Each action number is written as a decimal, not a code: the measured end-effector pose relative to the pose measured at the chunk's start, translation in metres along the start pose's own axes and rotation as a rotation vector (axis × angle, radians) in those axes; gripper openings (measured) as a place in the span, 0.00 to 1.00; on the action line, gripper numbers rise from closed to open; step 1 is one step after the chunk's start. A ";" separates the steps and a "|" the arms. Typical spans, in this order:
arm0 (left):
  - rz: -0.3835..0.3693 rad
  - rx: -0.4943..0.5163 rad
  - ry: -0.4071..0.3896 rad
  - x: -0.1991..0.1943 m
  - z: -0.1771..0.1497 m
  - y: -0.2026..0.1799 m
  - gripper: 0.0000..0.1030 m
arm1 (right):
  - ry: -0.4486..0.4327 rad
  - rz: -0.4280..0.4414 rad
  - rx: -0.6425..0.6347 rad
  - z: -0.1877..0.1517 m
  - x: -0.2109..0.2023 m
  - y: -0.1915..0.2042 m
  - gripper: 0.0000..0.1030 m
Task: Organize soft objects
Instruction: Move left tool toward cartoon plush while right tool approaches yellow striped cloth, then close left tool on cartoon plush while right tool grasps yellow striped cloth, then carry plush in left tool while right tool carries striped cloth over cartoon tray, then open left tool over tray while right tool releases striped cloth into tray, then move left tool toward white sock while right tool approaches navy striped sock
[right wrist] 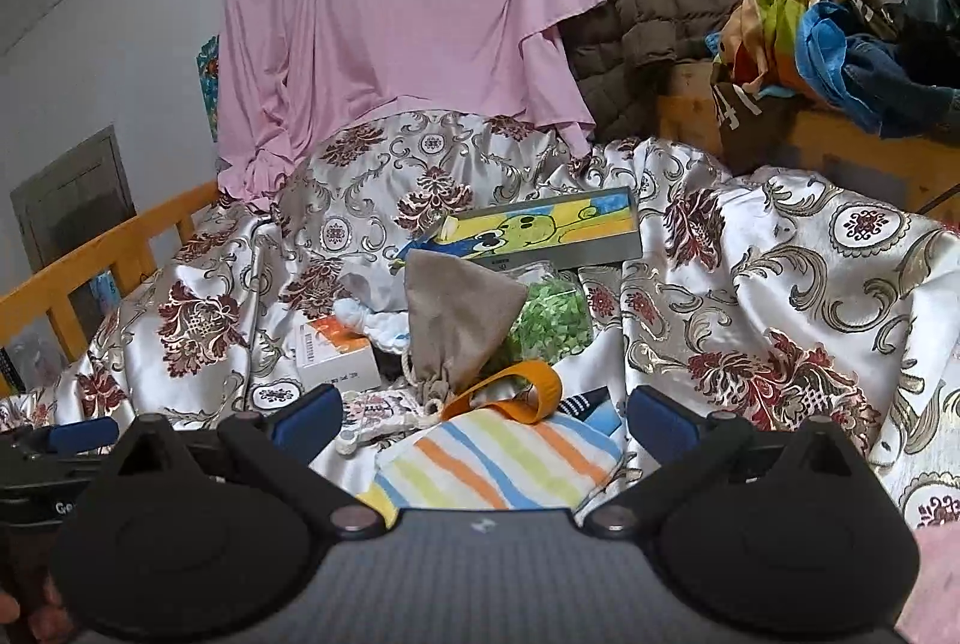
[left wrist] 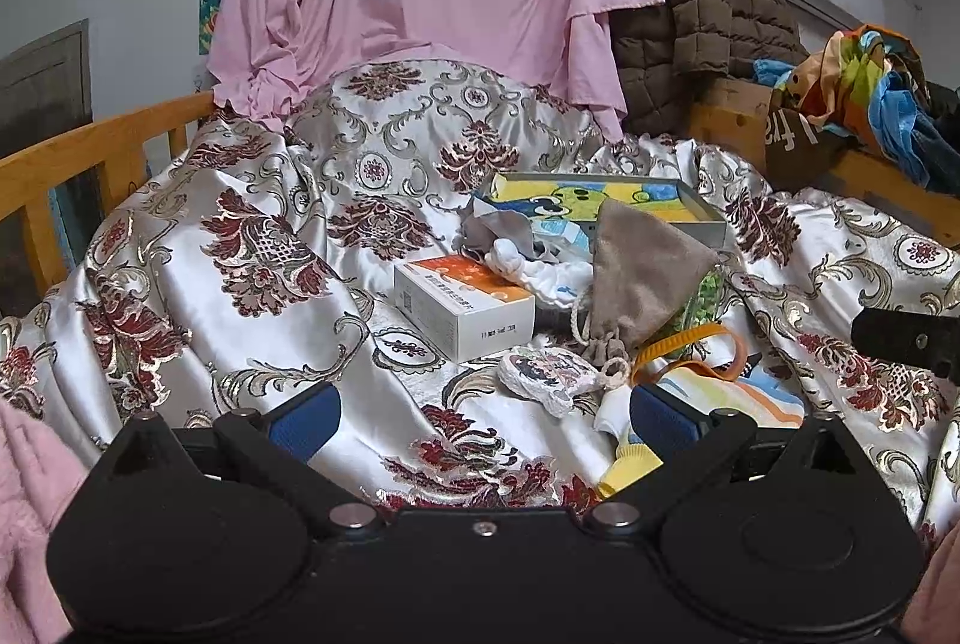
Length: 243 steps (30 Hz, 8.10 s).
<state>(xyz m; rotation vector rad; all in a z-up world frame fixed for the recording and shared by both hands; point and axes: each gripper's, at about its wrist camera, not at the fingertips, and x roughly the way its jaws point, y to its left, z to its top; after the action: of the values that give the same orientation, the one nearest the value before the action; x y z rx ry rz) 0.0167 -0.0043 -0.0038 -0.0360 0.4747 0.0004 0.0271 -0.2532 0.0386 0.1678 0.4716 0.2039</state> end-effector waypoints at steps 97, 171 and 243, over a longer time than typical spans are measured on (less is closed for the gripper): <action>-0.434 -0.067 0.520 0.136 0.024 0.025 0.62 | 0.368 0.073 -0.680 -0.042 0.086 0.057 0.24; -0.216 -0.193 0.287 0.419 0.228 -0.034 0.85 | 0.121 -0.109 0.128 0.204 0.349 -0.114 0.79; -0.547 0.304 0.435 0.151 0.032 -0.022 0.98 | 0.477 0.037 -0.266 -0.005 0.084 0.004 1.00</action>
<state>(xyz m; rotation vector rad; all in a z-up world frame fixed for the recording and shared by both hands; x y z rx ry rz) 0.1662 -0.0261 -0.0436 0.1359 0.8825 -0.6261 0.0975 -0.2293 -0.0012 -0.1379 0.9094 0.3434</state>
